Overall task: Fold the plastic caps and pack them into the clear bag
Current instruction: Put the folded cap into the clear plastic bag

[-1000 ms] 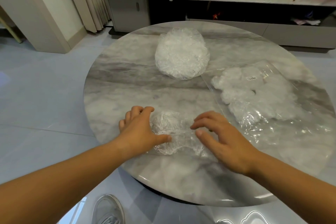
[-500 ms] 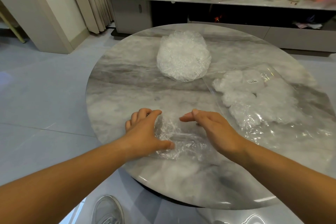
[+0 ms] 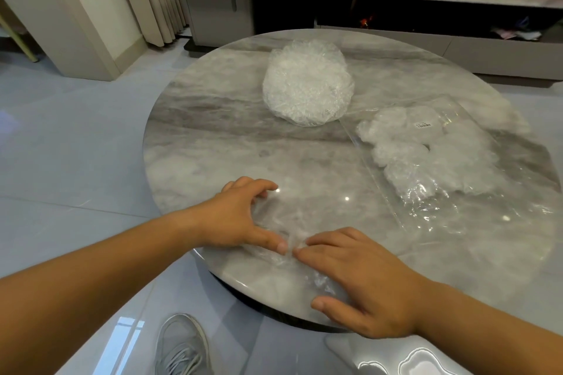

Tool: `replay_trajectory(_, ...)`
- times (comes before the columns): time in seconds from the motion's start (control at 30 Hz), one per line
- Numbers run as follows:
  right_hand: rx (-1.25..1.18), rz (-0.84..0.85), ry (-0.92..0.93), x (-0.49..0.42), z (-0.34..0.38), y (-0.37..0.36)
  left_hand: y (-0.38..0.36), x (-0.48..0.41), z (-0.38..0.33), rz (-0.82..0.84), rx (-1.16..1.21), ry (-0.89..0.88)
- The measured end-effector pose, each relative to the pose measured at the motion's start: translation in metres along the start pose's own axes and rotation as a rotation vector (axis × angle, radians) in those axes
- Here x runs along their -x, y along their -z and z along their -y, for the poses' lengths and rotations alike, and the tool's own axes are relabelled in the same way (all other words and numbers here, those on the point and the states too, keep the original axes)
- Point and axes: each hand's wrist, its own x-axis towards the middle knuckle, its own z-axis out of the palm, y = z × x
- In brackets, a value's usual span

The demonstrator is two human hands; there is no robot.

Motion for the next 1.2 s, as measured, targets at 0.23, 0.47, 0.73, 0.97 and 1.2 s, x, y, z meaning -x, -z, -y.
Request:
replay_trajectory(0.23,0.092,0.053,-0.022,0.006,0.007,-0.006,-0.009,0.009,-0.029,0.018,-0.088,0.079)
replay_trajectory(0.47,0.122,0.009,-0.025,0.012,0.011,-0.010,-0.010,0.001,-0.009,-0.181,-0.136,0.199)
replay_trajectory(0.73,0.249,-0.036,-0.007,0.014,0.017,-0.016,-0.002,-0.003,0.001,-0.123,0.157,0.339)
replay_trajectory(0.97,0.074,-0.157,-0.124,0.001,0.026,-0.003,-0.016,0.005,-0.011,-0.180,0.107,0.104)
replay_trajectory(1.2,0.091,0.052,-0.189,-0.011,0.032,0.001,-0.027,0.011,-0.024,-0.172,0.458,0.051)
